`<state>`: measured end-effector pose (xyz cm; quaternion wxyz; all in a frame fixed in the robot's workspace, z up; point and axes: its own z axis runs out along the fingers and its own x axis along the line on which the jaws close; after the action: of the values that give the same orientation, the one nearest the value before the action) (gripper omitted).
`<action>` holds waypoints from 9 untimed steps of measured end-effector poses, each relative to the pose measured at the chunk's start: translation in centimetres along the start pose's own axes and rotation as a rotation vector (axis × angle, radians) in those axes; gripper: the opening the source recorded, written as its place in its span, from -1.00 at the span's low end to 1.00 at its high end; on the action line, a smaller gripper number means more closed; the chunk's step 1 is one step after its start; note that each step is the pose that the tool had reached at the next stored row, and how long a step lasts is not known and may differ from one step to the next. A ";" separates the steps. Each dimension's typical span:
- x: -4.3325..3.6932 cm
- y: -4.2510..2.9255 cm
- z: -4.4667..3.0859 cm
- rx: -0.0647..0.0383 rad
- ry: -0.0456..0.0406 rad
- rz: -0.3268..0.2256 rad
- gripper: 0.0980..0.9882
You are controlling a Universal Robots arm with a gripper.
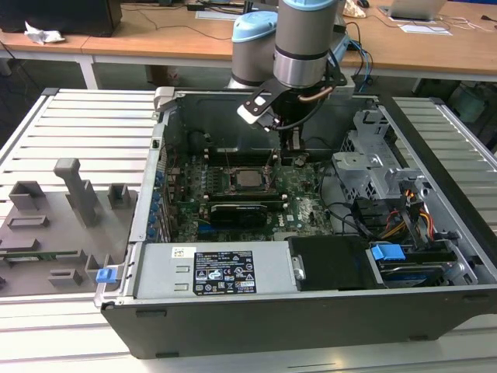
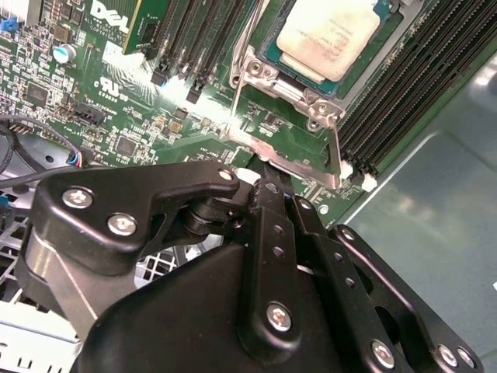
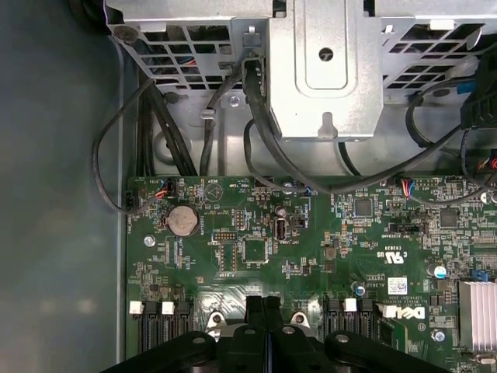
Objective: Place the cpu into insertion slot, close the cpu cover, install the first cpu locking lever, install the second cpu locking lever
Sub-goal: 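Close the cpu cover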
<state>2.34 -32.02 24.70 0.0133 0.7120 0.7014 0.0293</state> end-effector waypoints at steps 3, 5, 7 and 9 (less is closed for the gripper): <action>0.00 -0.15 -0.01 0.000 0.0000 0.000 -0.98; 0.00 -0.26 -0.02 0.000 0.0000 0.000 -0.98; 0.00 -0.36 -0.02 0.000 0.0000 0.000 -0.98; -0.01 -0.47 -0.03 0.000 0.0000 0.000 -0.98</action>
<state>1.87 -32.02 24.69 0.0133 0.7120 0.7015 0.0293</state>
